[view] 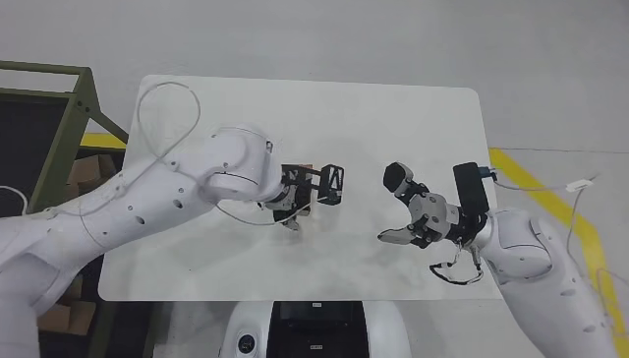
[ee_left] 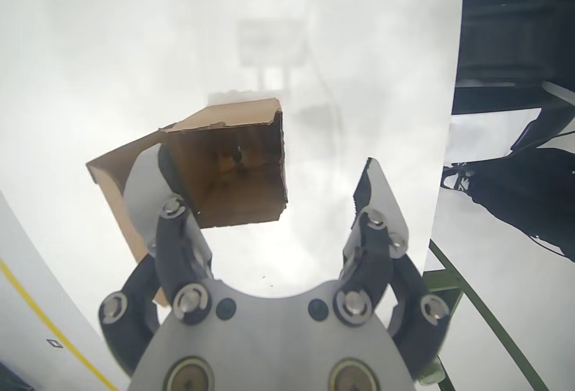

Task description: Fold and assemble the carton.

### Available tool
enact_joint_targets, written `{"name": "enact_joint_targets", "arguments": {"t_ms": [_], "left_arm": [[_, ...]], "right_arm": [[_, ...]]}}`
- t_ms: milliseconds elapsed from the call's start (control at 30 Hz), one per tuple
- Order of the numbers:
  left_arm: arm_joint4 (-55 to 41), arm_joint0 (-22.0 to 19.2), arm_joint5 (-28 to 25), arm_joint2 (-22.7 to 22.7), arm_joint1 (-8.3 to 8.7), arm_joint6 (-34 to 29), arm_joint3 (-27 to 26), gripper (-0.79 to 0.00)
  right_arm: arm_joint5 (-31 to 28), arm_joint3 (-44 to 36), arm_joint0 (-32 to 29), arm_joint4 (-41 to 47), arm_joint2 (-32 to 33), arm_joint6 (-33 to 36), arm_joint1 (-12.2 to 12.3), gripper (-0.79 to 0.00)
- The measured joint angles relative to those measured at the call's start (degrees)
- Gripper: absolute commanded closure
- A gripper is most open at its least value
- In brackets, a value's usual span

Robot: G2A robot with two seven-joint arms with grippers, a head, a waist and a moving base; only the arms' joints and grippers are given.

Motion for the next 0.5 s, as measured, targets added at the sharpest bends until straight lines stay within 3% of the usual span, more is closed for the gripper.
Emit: {"name": "enact_joint_targets", "arguments": {"t_ms": [267,367,500], "left_arm": [[0.3,7.0,4.0,-12.7,7.84,4.7,-10.0,-0.785],[0.0,12.1,5.0,-19.0,11.26,9.2,-11.7,-0.785],[-1.3,20.8,2.0,-28.0,15.85,17.3,-11.4,-0.785]], "right_arm": [[1.5,2.2,1.2,1.6,-0.9,1.0,0.1,-0.785],[4.0,3.2,2.3,1.2,-2.0,2.8,0.1,-0.785],[6.8,2.9,3.8,-0.1,-4.2,5.7,-0.1,-0.785]]}}
